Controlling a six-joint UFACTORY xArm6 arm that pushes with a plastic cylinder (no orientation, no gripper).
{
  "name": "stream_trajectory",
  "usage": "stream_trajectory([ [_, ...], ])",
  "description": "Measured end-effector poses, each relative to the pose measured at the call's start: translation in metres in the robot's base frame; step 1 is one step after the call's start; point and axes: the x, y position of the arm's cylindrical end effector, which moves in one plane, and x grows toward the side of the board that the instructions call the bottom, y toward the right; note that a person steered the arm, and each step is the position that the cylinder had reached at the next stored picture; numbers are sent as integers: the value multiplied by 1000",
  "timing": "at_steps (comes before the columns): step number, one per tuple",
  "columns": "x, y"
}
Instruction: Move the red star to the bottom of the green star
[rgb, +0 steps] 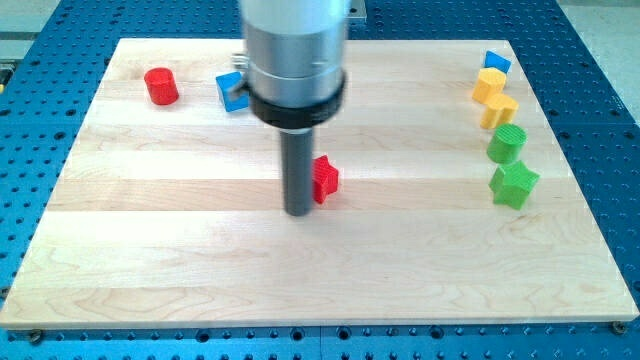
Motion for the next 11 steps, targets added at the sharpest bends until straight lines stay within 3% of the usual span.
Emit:
stream_trajectory([
  [1,-12,-7],
  [2,6,85],
  [3,-41,24],
  [4,-53,87],
  [5,-36,152],
  [6,11,154],
  [7,-18,127],
  [8,38,124],
  [9,60,124],
  [10,59,186],
  [11,42,152],
])
